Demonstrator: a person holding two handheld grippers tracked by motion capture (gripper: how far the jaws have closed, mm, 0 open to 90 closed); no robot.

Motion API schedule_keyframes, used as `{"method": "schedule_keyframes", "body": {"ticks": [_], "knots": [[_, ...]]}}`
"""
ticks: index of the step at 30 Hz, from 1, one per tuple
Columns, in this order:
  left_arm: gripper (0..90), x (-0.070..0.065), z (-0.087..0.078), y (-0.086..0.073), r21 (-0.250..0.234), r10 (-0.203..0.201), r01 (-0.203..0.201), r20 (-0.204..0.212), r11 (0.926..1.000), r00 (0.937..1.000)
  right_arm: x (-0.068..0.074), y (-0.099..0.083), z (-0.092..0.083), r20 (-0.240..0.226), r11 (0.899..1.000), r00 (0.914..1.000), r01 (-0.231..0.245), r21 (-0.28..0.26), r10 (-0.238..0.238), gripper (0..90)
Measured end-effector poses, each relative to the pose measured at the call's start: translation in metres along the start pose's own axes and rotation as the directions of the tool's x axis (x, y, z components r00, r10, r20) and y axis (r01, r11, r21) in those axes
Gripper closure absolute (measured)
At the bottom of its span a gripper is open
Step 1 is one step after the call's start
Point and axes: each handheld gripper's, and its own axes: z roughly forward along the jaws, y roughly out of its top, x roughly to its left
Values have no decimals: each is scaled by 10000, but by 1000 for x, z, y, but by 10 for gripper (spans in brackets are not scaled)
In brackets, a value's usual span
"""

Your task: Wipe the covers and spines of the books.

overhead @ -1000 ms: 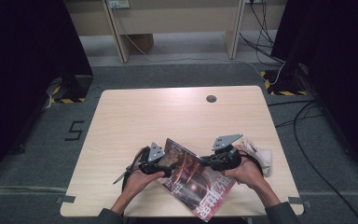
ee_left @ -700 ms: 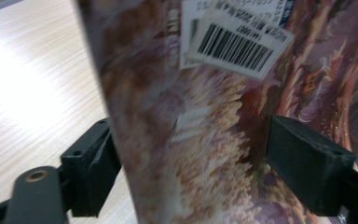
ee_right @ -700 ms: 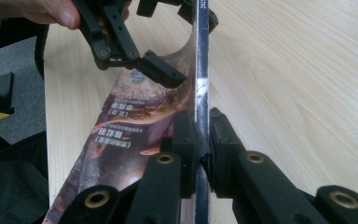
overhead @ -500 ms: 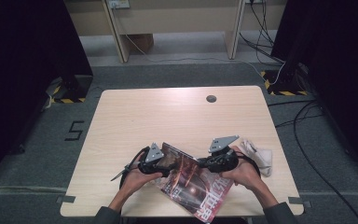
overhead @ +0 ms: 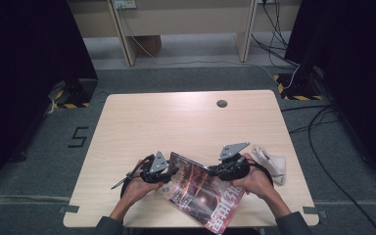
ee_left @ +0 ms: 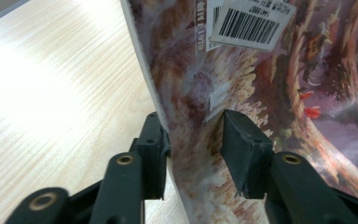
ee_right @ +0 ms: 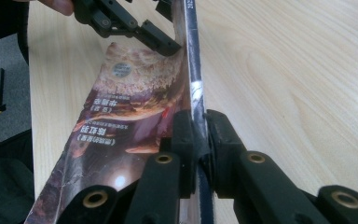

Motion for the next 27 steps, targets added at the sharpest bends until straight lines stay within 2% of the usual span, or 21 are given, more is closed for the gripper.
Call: {"method": "schedule_keyframes", "body": {"ticks": [6,10,16,20,23,24,27], "knots": [[676,0,-3,0,51,377,-377,36,9993,9993,-1,-2,1,-23,10000,10000,-50,43,50,805],[701,-2,-6,-1,26,622,-622,-57,9981,9980,-2,-2,2,-20,10000,10000,-67,55,68,763],[726,-4,-11,-2,-29,850,-851,-146,9964,9963,-4,-4,4,-30,9995,9995,-317,91,317,720],[737,-7,-15,-4,-60,1028,-1031,-345,9947,9941,-6,-4,3,-115,9986,9985,-535,-47,534,657],[743,-7,-17,-6,31,1017,-1017,-462,9948,9937,-7,-5,1,-48,9965,9965,-837,-63,837,587],[745,-8,-17,-7,49,992,-991,-472,9951,9939,-8,-5,-2,2,9958,9959,-906,-88,906,589],[756,-7,-20,-10,63,878,-876,-455,9961,9951,-12,-6,-11,85,9920,9927,-1203,-371,1207,545]]}}
